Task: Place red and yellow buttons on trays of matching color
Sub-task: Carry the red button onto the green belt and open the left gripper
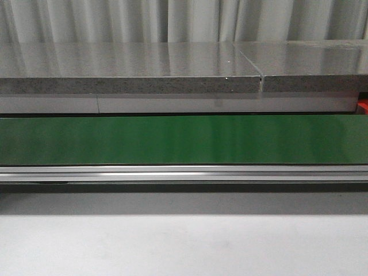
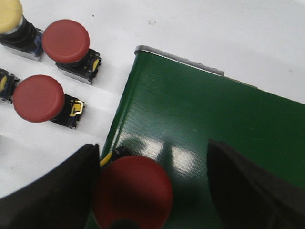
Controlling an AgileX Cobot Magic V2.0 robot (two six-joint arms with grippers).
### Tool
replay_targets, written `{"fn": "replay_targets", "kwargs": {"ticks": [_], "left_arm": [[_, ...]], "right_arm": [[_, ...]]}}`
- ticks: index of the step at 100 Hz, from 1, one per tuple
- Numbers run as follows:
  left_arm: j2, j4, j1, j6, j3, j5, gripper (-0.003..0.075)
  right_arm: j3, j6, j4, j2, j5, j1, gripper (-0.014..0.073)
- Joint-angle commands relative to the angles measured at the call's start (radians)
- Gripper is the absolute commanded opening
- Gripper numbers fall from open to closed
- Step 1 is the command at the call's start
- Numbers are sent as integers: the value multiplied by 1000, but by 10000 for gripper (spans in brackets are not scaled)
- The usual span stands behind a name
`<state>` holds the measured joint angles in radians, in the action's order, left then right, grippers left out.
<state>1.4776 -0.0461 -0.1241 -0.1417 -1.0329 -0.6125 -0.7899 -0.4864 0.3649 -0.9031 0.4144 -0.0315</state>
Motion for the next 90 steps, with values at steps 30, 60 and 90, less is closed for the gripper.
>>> {"fn": "replay_targets", "kwargs": {"ticks": [30,60,90], "left_arm": [[-31,-79,5,72,-59,49,498],[-36,-79,5,79,-167,54,498],[-135,-75,-74,57,-169,6,498]], "right_arm": [[-26,-11,12,16,-62,1,-67],[-26,-11,12,16,-62,1,-67],[-26,-11,12,16,-62,1,-67]]}}
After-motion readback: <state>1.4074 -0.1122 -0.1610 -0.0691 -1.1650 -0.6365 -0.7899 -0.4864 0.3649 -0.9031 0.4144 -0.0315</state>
